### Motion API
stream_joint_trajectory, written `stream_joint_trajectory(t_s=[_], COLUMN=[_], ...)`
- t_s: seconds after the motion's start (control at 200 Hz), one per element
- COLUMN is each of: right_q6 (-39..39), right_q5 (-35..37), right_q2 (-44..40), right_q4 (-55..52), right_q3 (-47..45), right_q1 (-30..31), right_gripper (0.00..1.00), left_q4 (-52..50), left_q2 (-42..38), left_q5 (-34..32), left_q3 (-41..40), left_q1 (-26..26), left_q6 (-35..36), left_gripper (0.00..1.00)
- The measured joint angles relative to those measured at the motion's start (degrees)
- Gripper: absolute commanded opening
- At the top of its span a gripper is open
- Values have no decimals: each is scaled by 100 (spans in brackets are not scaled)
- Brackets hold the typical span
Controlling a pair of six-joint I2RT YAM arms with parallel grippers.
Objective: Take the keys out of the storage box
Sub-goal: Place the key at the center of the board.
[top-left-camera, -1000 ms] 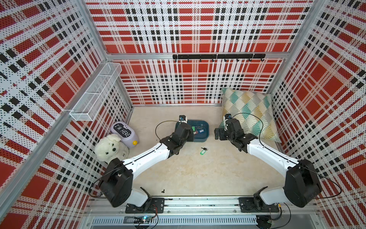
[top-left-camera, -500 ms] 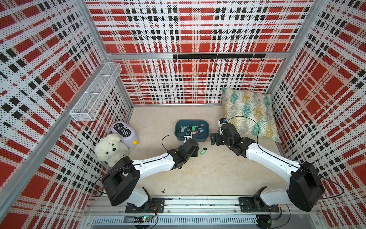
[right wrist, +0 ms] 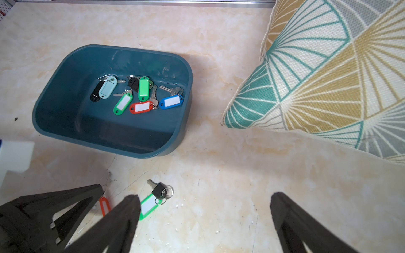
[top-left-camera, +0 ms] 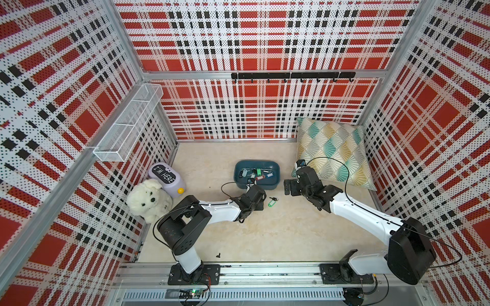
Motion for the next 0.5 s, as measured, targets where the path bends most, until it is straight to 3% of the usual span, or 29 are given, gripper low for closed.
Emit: stream_joint_trajectory(t_s=[0.065,0.21,0.366,0.471,0.501], right_q6=[-2,-22,-81,-151,-184], right_q5=[-2,-50,-225,-402,-446], right_q2=[28,74,219,575,739], right_q4=[-22,-87,-122,-55,-22], right_q3=[4,68,501,1027,1202], right_q1=[0,0,59,197,258], right_gripper=[100,100,100,98,97], left_q4=[20,-79,-221,-164,-28], left_q2=[0,-157,-916,-1692,-1952], left_q5=[17,-15,-85,-138,-118], left_q3=[15,31,37,31,-9], left_q1=[33,151,420,719,839], left_q6=[42,136,343,487,531], left_gripper=[26,34,48,70,89])
